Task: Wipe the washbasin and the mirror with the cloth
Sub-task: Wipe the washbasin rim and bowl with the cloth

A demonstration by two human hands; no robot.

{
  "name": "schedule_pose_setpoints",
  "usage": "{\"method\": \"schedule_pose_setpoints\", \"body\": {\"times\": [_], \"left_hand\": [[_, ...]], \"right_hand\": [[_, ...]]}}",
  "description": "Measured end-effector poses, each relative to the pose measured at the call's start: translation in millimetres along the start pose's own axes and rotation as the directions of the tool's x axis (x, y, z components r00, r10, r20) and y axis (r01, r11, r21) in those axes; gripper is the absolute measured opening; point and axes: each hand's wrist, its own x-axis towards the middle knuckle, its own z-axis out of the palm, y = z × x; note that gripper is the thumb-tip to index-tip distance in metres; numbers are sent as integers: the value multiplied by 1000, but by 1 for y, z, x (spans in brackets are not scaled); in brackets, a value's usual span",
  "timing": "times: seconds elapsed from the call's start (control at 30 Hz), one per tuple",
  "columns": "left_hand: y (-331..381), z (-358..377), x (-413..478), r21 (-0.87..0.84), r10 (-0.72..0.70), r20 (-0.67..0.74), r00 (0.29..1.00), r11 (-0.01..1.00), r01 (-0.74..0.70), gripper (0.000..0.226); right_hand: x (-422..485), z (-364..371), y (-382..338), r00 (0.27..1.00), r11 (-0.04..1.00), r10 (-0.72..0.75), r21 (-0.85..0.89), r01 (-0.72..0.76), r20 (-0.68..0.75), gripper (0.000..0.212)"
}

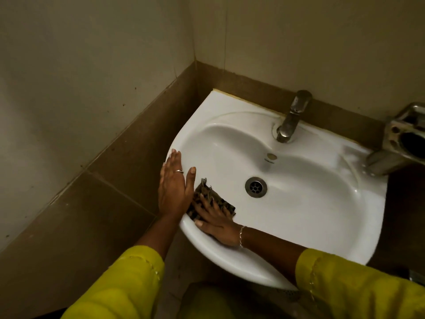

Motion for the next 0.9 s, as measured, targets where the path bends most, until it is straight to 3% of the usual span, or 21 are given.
{"method": "schedule_pose_setpoints", "body": {"times": [0.2,0.33,0.43,0.53,0.63,0.77,0.83,0.87,0.9], "left_hand": [[-2,2,1,70,10,28,1000,997,-12,67],[-4,3,2,100,25,29,999,995,-28,67],[-6,4,3,115,25,35,999,993,-29,68],[-7,4,2,122,29,30,999,992,-33,68],[-7,4,2,121,35,30,999,992,-38,67],[-8,5,2,124,26,31,999,992,-30,68],[-8,5,3,132,28,28,999,991,-31,68],[-8,5,3,137,28,28,999,990,-31,68],[-8,6,3,141,25,28,999,990,-29,68]], "right_hand": [[-47,-4,24,980,996,56,-74,-43,191,75],[-79,-20,59,930,991,98,-116,-60,355,69],[-98,-40,81,891,974,136,-224,-40,433,88],[-115,-59,112,848,931,227,-363,-44,478,74],[-122,-79,166,850,823,438,-510,-250,291,97],[-110,-110,141,856,652,436,-753,-89,277,65],[-95,-121,135,906,533,394,-842,-87,156,61],[-91,-129,127,921,545,354,-836,-63,161,64],[-86,-133,128,936,482,322,-876,-31,144,70]]}}
